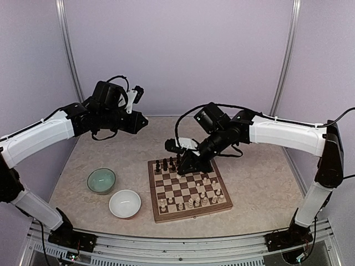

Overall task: Set up the chess pieces on the board
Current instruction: Place the knight on b1.

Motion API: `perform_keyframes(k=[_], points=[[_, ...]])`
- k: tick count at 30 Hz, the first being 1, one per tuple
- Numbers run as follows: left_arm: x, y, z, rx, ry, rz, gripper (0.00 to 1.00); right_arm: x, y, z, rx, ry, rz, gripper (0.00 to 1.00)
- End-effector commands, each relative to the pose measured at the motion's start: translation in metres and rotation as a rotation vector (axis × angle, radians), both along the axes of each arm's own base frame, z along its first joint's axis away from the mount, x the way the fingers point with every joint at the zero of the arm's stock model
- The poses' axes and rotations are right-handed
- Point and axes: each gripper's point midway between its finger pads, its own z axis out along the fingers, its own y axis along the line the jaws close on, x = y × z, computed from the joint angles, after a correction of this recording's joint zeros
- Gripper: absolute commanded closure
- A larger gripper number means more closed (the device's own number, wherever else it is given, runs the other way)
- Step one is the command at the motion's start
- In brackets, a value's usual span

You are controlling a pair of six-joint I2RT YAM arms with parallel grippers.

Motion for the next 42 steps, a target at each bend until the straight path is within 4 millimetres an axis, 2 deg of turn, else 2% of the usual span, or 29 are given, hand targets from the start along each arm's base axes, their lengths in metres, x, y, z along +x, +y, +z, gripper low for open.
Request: perform_keyframes(k=[1, 3, 6, 8, 11, 14, 20, 35, 42], points=[[0.033, -0.004, 0.038, -0.013, -0.097, -0.002, 0.96, -0.041, 0.008, -0.041, -0.133, -0.129, 0.133, 1.00], [0.045, -0.010, 0.043, -0.028, -0.120, -0.008, 0.96, -0.055, 0.013, -0.054, -0.170, -0.145, 0.177, 1.00], [0.053, -0.013, 0.029, -0.037, -0.123, -0.005, 0.96, -0.071, 0.018, -0.070, -0.219, -0.162, 0.218, 1.00], [0.051, -0.008, 0.020, -0.053, -0.120, -0.004, 0.96, -0.078, 0.019, -0.079, -0.244, -0.170, 0.236, 1.00], [0.048, 0.010, 0.007, -0.060, -0.110, 0.015, 0.95, -0.083, 0.022, -0.087, -0.265, -0.184, 0.246, 1.00], [0.046, 0.021, 0.001, -0.024, -0.123, 0.037, 0.95, -0.083, 0.028, -0.091, -0.277, -0.179, 0.244, 1.00], [0.042, 0.016, 0.006, -0.053, -0.119, 0.004, 0.94, -0.081, 0.040, -0.104, -0.302, -0.153, 0.243, 1.00], [0.039, 0.015, 0.003, -0.052, -0.106, -0.006, 0.93, -0.081, 0.043, -0.129, -0.342, -0.125, 0.239, 1.00], [0.040, 0.015, 0.000, -0.044, -0.101, -0.007, 0.93, -0.077, 0.044, -0.133, -0.351, -0.134, 0.224, 0.97]])
